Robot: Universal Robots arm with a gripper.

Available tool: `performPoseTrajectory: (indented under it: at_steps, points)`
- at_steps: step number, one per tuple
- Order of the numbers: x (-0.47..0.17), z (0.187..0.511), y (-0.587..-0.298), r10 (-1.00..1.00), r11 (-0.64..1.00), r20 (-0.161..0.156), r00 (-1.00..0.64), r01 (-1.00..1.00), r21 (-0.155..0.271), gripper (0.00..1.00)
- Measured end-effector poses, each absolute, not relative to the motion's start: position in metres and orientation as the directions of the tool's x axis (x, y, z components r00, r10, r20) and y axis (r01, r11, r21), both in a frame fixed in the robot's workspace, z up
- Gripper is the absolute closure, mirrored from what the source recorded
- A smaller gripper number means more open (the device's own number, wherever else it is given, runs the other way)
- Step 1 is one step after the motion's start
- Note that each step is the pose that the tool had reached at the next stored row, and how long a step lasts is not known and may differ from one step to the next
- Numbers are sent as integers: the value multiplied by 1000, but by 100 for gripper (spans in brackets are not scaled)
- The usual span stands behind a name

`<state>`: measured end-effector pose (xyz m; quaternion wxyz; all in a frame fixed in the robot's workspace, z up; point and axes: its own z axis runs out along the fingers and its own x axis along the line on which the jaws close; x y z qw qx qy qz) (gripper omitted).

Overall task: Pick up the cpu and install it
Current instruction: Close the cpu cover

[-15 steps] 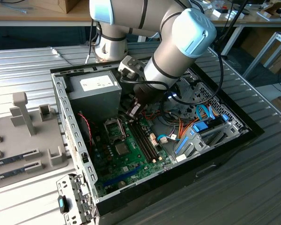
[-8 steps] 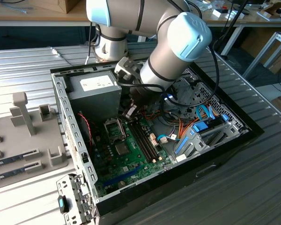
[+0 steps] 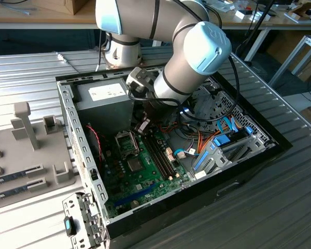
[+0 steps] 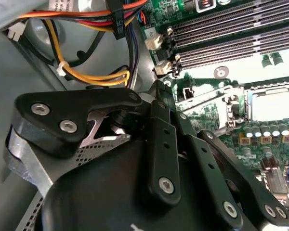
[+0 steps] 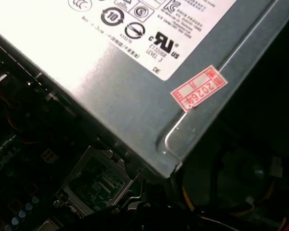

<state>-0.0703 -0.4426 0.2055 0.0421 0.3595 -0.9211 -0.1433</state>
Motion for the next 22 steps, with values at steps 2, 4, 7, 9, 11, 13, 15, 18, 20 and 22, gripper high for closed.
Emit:
performPoseTrajectory:
  at_steps: [2,4,7,9,11,13,15,18,20,22]
  points:
    - [-71,203,-441,-674,700,-27,-738,-650,295,89]
    - [-72,203,-441,-674,700,-27,-738,-650,296,89]
    - [-76,202,-442,-674,700,-27,-738,-650,296,89]
    - [-77,202,-442,-674,700,-27,-738,-650,296,89]
    - [-79,202,-443,-674,700,-27,-738,-650,296,89]
    - [-79,202,-444,-674,700,-27,-738,-650,296,89]
    - [-79,203,-445,-674,699,-28,-738,-650,297,89]
    - [-79,205,-446,-674,699,-29,-738,-650,298,89]
    - [-80,215,-450,-674,696,-37,-738,-651,304,89]
    - [-81,218,-450,-674,694,-42,-738,-651,307,89]
